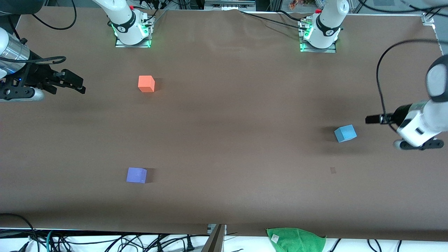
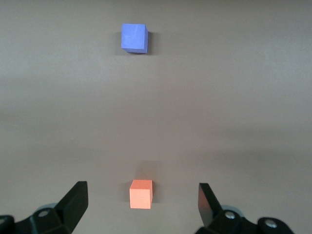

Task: Place blue block between orange and purple blocks
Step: 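Reach the left gripper down to the light-blue cube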

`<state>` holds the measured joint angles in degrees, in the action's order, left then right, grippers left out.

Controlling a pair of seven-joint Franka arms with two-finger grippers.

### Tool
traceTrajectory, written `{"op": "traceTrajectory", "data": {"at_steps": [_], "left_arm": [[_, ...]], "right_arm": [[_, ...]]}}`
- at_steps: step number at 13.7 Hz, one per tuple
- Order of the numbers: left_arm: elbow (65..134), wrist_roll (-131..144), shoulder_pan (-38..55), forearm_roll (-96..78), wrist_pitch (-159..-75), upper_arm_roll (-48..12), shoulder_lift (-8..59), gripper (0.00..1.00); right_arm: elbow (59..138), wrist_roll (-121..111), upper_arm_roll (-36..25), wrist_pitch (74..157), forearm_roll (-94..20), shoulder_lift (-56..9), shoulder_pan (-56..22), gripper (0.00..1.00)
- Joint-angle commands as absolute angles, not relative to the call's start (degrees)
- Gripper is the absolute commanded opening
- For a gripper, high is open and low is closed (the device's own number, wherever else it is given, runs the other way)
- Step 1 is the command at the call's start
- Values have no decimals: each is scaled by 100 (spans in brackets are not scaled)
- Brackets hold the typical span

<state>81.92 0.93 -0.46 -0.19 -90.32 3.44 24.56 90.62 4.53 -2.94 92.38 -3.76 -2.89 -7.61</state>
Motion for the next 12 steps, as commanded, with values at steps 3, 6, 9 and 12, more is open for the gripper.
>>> {"op": "traceTrajectory", "data": {"at_steps": [3,6,9,12], "left_arm": [[8217,534,-88,211,-9701,334,3102,100],[8691,677,-210,185,-10229,343,3147,100],[9655,685,-220,185,-11088,343,2718,100],[11096,870,-141,185,-12424,343,2085,100]], "right_arm": [[8965,431,-272,9185,-448,-308,-738,100],[8965,422,-272,9185,-448,-308,-738,100],[8965,431,-272,9185,-448,-308,-738,100],[8965,422,-272,9185,-448,-308,-721,100]]}}
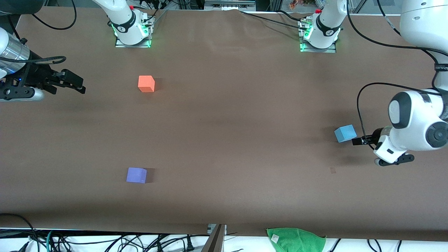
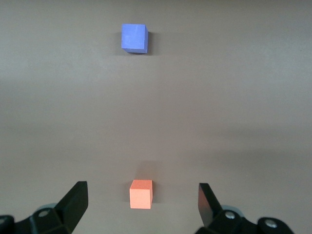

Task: Place blue block between orange and purple blocks
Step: 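Reach the left gripper down to the light-blue cube, then close the left gripper on the light-blue cube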

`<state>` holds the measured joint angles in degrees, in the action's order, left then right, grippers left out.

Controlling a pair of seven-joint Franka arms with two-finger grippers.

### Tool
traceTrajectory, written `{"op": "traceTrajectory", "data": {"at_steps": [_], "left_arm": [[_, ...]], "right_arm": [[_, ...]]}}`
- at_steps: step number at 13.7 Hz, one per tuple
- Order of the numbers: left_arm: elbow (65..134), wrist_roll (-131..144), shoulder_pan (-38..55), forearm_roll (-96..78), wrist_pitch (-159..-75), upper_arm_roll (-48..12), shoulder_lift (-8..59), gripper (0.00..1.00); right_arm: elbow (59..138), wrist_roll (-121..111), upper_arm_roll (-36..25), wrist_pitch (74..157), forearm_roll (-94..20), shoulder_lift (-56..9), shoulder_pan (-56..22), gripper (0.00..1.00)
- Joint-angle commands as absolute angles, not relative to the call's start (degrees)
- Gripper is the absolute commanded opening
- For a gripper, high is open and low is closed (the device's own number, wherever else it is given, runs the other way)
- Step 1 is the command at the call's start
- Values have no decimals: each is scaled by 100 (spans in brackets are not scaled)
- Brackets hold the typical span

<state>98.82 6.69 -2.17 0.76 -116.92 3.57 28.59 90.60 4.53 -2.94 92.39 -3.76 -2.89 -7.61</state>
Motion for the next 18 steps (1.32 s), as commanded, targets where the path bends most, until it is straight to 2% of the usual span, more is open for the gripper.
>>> {"op": "traceTrajectory", "data": {"at_steps": [1,4,12,18], "left_arm": [[11318,914,-132,185,-12706,343,2040,100],[11618,1010,-132,176,-12919,343,1960,100],[12471,1327,-97,167,-14491,334,2082,100],[12542,1556,9,167,-15020,334,2355,100]], "right_arm": [[8965,413,-281,9185,-448,-308,-712,100],[8965,413,-281,9193,-448,-316,-694,100],[8965,413,-281,9193,-448,-316,-703,100],[8965,413,-290,9193,-448,-308,-694,100]]}}
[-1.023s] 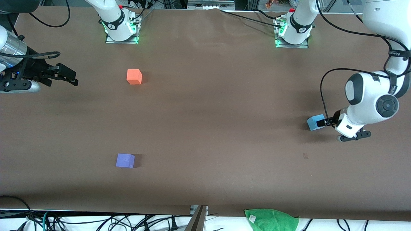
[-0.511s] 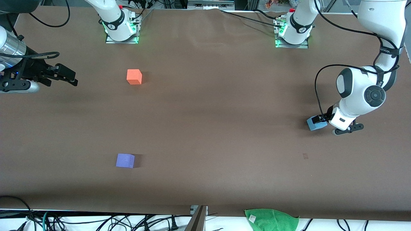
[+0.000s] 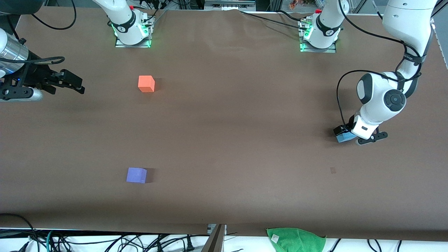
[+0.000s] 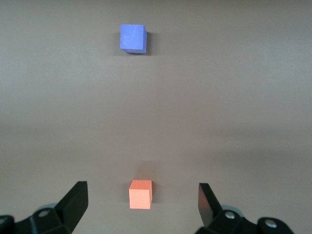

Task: Place blue block between orange and purple blocks
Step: 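Close the left gripper on the light-blue cube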

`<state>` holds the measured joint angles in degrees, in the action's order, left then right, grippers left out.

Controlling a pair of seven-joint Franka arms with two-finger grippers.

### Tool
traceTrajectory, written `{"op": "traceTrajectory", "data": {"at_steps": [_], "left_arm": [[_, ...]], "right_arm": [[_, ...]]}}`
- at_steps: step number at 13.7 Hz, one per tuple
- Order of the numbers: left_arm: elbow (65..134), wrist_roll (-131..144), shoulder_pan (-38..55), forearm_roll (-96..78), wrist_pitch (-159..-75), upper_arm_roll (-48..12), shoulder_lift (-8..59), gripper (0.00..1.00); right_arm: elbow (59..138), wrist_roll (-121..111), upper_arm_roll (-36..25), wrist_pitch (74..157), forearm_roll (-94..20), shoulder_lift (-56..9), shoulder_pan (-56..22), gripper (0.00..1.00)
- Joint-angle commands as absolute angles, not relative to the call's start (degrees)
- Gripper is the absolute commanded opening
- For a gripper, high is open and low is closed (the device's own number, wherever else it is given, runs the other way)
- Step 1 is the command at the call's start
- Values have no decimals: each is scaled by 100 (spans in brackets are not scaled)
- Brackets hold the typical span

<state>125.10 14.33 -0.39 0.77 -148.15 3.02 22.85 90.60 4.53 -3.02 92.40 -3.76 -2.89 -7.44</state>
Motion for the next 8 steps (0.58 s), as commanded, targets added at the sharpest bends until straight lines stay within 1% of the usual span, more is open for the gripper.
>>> {"op": "traceTrajectory", "data": {"at_steps": [1,2,3,4,5,6,8], "left_arm": [[12533,1556,9,176,-15090,334,2408,100],[12533,1538,9,176,-15160,334,2452,100],[12533,1495,-9,184,-15187,334,2478,95],[12533,1451,-44,202,-15187,334,2479,85],[12533,1441,-53,246,-15187,334,2479,71],[12533,1433,-53,255,-15187,343,2479,60],[12516,1302,-53,264,-15179,343,2479,40]], "right_arm": [[8965,413,-281,9193,-448,-308,-694,100],[8965,413,-290,9193,-448,-308,-694,100],[8965,413,-290,9193,-448,-316,-694,100],[8965,413,-281,9193,-448,-308,-694,100],[8965,413,-290,9193,-440,-316,-694,100],[8965,413,-290,9193,-448,-308,-694,100],[8965,413,-290,9193,-440,-316,-694,100]]}}
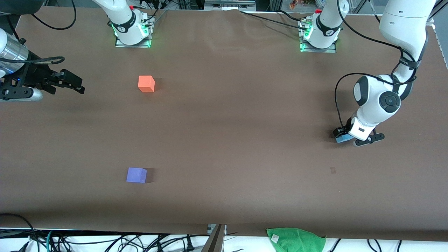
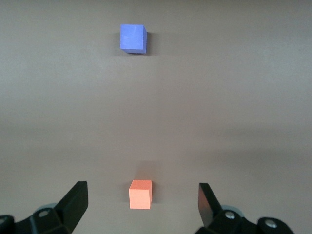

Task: Place blue block between orange and purple blocks
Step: 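Close the left gripper on the light-blue cube, then carry the light-blue cube with the left gripper toward the table middle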

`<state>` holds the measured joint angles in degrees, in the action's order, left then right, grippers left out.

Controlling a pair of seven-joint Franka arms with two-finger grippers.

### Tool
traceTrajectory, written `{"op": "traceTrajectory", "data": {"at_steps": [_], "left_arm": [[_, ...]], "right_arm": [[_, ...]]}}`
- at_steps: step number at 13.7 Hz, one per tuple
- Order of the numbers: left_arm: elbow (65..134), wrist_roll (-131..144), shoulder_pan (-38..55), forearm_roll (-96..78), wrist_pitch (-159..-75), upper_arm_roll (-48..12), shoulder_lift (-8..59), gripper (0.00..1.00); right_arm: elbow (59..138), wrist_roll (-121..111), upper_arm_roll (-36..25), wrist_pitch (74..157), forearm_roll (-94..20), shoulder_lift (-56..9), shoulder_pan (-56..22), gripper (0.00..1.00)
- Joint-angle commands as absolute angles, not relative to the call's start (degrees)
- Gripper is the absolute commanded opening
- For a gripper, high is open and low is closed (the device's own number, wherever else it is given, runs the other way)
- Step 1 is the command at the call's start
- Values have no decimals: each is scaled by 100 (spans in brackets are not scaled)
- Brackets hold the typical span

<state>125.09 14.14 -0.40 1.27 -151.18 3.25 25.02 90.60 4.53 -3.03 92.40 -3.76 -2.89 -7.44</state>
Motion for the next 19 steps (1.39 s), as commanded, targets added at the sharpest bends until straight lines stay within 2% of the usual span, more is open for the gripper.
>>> {"op": "traceTrajectory", "data": {"at_steps": [1,4,7,12,16,19], "left_arm": [[12481,1153,-70,264,-15179,343,2479,36],[12200,1116,-9,255,-14969,317,2418,36],[11498,1169,297,176,-14100,62,2355,37],[10724,1940,1255,167,-14054,-526,2698,42],[9627,3074,2282,176,-14054,-721,3557,42],[8852,3602,2864,184,-14045,-721,4147,46]], "right_arm": [[8965,413,-281,9193,-448,-308,-694,100],[8965,413,-290,9193,-448,-308,-694,100],[8965,413,-290,9193,-448,-308,-694,100],[8965,413,-290,9193,-448,-316,-694,100],[8965,413,-290,9193,-448,-308,-694,100],[8965,413,-290,9193,-448,-316,-694,100]]}}
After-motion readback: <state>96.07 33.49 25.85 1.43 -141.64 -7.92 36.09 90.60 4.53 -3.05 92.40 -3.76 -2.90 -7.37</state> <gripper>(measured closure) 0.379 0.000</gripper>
